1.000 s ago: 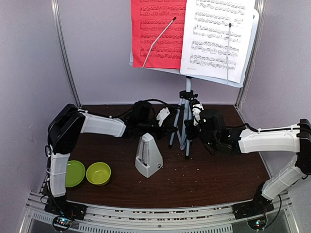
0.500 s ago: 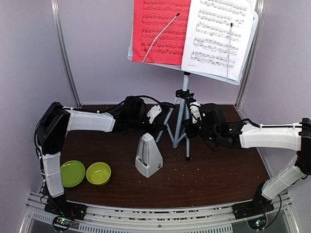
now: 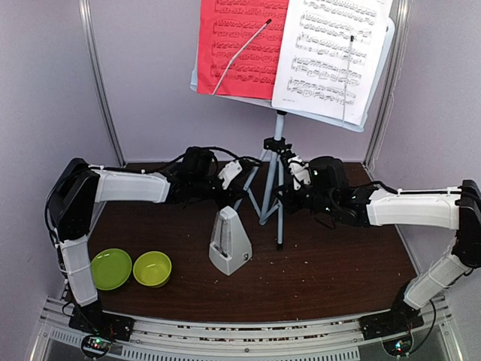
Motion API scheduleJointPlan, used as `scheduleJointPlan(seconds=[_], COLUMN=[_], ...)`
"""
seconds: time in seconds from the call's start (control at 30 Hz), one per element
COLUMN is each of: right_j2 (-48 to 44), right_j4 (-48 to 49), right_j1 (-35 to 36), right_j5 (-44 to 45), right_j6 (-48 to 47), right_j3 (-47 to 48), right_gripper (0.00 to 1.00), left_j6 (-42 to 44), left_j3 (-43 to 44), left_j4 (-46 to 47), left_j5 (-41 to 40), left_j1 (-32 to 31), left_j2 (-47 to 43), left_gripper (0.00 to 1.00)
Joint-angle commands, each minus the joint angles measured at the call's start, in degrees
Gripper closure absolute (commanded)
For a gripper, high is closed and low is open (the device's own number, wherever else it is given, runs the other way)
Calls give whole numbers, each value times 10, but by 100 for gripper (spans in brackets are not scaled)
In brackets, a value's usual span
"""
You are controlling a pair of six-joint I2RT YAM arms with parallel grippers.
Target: Set up the instrument practice props
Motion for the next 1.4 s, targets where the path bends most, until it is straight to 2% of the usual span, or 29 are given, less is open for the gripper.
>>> scheduleJointPlan(seconds=[0.0, 0.17, 0.23, 0.3, 0.43, 0.6, 0.73, 0.8, 0.93, 1.07, 1.1, 1.37], right_j2=[0, -1, -3, 6, 40, 91, 130, 144, 162, 160, 157, 75], right_j4=[33, 34, 47, 63, 110, 137, 149, 153, 154, 144, 142, 66], right_j1=[-3, -3, -3, -2, -2, -2, -2, -2, -2, -3, -3, -5], right_j5=[-67, -102, -101, -100, -98, -82, -52, -42, -29, -12, -9, 32], right_j6=[-6, -8, -3, 3, 22, 20, 13, 10, 5, 0, 1, 24], right_j3=[8, -7, -26, -44, -72, -56, -34, -22, -7, -14, -18, -73], right_gripper=[71, 42, 35, 32, 33, 34, 37, 43, 65, 96, 100, 100], left_j6=[-5, -1, 0, 0, 0, -2, -4, -4, -7, -12, -14, -12], left_j3=[1, 9, 10, 12, 12, 14, 13, 12, 7, -5, -11, -73], left_j4=[34, 33, 30, 28, 29, 27, 20, 17, 18, 21, 25, 24], left_j5=[-78, -74, -72, -71, -68, -66, -66, -67, -76, -92, -98, -148], left_j1=[41, 32, 32, 31, 29, 29, 28, 28, 28, 28, 27, 38], left_j2=[0, 2, 1, 0, -1, 0, -1, -3, -10, -18, -20, -60], left_gripper=[100, 100, 100, 100, 100, 100, 100, 100, 100, 100, 100, 100])
